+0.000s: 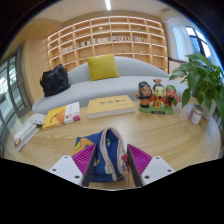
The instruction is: Fold towel
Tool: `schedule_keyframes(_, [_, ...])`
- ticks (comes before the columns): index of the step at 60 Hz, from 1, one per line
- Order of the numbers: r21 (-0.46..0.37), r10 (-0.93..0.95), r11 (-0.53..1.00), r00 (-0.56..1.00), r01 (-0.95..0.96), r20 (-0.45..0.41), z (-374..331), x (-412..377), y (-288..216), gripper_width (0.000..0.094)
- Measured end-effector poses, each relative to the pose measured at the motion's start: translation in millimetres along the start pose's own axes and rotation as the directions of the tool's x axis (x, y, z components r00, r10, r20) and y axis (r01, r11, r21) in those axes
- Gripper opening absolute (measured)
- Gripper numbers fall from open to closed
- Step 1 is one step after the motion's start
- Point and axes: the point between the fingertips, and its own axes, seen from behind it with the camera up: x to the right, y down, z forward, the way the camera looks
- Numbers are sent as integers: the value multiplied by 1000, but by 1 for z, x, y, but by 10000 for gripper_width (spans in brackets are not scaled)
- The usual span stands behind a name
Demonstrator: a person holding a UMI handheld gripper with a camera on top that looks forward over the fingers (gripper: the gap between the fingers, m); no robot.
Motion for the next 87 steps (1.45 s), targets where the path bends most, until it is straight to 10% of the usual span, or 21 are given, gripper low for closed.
schedule_keyframes(7, [34, -131, 990, 979, 138, -155, -9, 40, -14, 863])
schedule_keyframes(25, [87, -154, 979, 949, 184, -274, -96, 57, -38, 854])
schedule_keyframes(87, [141, -129, 977, 969, 161, -209, -335, -24, 14, 852])
